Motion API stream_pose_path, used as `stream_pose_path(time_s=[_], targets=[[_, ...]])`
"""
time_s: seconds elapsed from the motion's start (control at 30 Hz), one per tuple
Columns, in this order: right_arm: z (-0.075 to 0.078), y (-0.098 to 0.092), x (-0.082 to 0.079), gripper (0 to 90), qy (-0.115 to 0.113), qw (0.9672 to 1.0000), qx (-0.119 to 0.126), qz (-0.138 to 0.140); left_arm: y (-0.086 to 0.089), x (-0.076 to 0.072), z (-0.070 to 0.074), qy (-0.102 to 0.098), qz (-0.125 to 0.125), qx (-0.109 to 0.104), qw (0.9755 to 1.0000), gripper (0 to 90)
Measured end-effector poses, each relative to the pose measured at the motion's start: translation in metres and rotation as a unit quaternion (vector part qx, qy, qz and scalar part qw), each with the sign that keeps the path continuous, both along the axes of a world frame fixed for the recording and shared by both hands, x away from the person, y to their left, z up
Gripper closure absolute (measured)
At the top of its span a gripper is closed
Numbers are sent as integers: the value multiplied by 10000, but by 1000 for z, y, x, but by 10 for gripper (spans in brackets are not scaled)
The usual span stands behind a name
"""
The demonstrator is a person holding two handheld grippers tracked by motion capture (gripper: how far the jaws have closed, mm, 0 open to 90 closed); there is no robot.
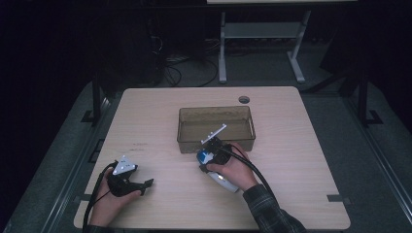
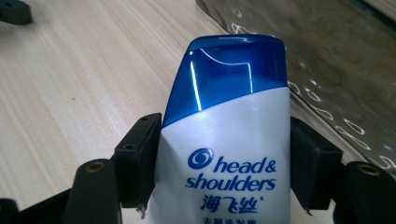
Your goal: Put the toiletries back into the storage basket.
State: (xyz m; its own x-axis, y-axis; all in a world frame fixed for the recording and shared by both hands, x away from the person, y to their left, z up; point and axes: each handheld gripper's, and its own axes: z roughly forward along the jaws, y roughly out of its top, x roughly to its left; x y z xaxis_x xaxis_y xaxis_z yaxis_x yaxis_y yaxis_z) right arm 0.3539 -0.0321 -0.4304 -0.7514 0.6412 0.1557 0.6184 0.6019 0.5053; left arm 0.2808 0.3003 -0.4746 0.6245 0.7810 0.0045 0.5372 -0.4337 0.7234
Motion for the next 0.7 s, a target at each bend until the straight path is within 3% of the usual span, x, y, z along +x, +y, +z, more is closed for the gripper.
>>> stream_pose_path(time_s=[0.37, 0.7], targets=[[11, -17, -3, 343, -185, 9987, 471, 56, 0, 0, 0, -3, -12, 13, 10000, 131], [22, -33, -6, 345, -299, 9951, 942, -23, 0, 0, 0, -12, -2, 2, 10000, 130]])
